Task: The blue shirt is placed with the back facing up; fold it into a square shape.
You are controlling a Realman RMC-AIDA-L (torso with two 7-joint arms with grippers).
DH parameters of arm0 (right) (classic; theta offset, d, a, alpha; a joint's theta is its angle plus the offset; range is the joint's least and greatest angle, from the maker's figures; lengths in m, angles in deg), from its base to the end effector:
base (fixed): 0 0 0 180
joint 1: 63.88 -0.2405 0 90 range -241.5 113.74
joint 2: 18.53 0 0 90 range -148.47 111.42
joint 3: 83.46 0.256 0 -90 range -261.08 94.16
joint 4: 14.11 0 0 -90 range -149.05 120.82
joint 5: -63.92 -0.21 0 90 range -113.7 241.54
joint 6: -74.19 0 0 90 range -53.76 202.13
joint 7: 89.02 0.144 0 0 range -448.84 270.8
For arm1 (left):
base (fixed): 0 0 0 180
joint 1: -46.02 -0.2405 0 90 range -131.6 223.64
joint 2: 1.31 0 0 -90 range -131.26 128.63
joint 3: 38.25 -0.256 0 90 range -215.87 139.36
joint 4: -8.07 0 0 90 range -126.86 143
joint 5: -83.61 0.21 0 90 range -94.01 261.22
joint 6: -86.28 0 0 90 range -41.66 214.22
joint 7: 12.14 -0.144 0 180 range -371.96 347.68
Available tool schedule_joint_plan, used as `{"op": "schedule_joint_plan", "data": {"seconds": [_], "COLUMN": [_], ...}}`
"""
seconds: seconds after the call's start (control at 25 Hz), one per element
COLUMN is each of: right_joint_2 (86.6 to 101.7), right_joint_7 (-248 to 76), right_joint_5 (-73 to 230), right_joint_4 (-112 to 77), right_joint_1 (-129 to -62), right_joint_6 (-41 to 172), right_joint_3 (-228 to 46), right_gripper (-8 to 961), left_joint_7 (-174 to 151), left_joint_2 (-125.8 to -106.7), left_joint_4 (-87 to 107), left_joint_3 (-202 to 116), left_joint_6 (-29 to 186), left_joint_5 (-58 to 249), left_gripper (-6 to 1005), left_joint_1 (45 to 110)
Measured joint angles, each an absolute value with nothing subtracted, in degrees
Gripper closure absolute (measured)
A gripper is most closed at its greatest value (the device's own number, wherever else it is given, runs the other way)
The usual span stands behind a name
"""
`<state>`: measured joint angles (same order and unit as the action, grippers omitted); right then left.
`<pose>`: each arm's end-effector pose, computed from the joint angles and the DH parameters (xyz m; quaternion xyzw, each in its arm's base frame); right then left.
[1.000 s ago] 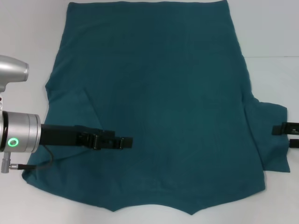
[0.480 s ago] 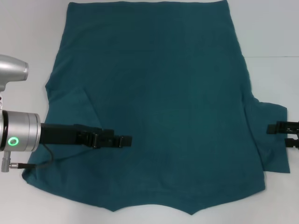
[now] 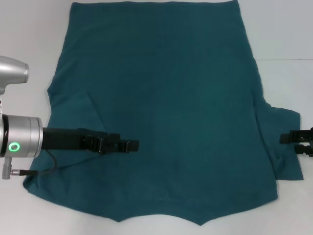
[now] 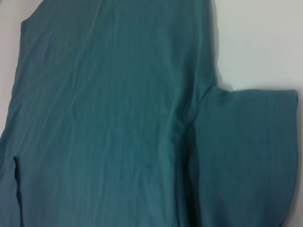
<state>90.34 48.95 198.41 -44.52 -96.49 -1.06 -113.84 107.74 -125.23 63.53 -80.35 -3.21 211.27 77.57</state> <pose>0.3516 0.3511 0.0586 -0.6776 0.6948 0.1535 0.1855 -0.2366 0.3422 0.0034 -0.8819 -0.4344 -0.1589 0.0913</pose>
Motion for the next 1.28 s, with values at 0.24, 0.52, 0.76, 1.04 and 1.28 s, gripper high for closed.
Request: {"op": "schedule_joint_plan", "data": {"seconds": [0.24, 0.52, 0.76, 1.04, 1.28], "right_joint_2": [90.37, 90.37, 90.37, 90.37, 89.72], "right_joint_7": [49.0, 49.1, 49.1, 48.7, 48.5], "right_joint_5": [198.4, 198.5, 198.6, 198.6, 198.6], "right_joint_4": [-44.5, -44.5, -44.5, -44.8, -45.3], "right_joint_1": [-96.5, -96.5, -96.3, -96.1, -95.7], "right_joint_6": [-1.0, -0.9, -0.7, -0.2, 1.8], "right_joint_3": [-113.9, -114.0, -114.0, -114.6, -115.4], "right_gripper": [370, 659, 846, 928, 948], "left_joint_7": [107.7, 107.7, 107.7, 107.7, 107.7], "left_joint_2": [-125.16, -125.15, -125.15, -125.15, -125.06], "left_joint_4": [63.5, 63.5, 63.5, 63.5, 63.5], "left_joint_3": [-80.4, -80.4, -80.4, -80.3, -80.4], "left_joint_6": [-3.2, -3.2, -3.2, -3.2, -3.2], "left_joint_5": [210.9, 210.9, 210.9, 210.9, 210.9], "left_gripper": [189, 189, 188, 192, 194], "left_joint_1": [77.6, 77.6, 77.5, 77.5, 77.1]}}
